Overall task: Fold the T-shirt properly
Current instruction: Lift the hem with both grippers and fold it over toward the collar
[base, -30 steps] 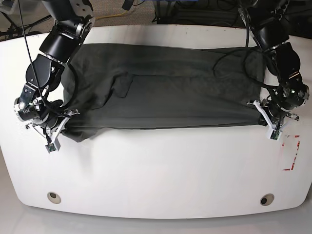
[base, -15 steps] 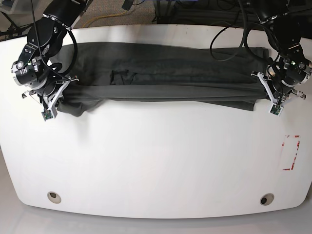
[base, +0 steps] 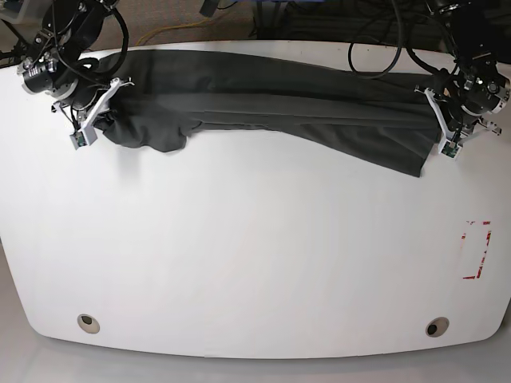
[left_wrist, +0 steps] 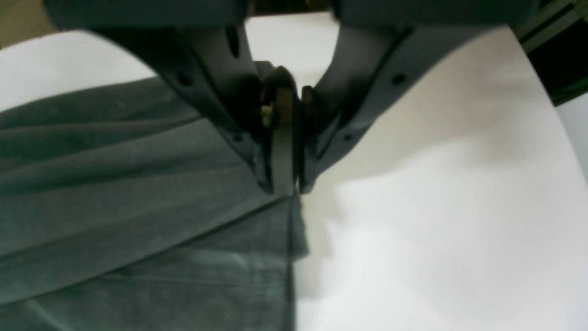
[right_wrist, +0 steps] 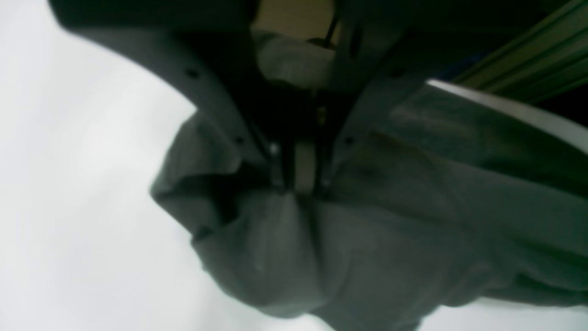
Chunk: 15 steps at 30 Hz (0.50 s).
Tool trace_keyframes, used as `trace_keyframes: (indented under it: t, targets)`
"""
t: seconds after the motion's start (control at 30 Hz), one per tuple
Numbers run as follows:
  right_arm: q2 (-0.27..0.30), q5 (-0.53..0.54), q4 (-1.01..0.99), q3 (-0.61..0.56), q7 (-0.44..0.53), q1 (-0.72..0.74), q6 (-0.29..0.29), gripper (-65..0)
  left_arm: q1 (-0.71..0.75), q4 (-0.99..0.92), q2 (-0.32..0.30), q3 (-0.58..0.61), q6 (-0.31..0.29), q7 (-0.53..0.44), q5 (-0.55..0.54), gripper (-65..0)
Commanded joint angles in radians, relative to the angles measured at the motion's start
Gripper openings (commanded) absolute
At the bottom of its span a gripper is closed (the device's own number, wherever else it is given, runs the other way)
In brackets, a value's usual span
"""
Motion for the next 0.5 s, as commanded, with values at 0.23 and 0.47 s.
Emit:
trace_keyframes:
  t: [0.23,0.47]
  targets:
    - [-0.003,-0.014,-0.007,0.007,0.014,-0.038,0.001,-43.8,0.043,0.014,-0.017,-0.003,0.006,-0.008,0.011,-50.4]
    - [-0.002,0.011,0.010,0.054,0.014,-0.047,0.001,-17.3,0.049,0.024,-0.016,-0.007,0.006,-0.008,0.008,-15.0]
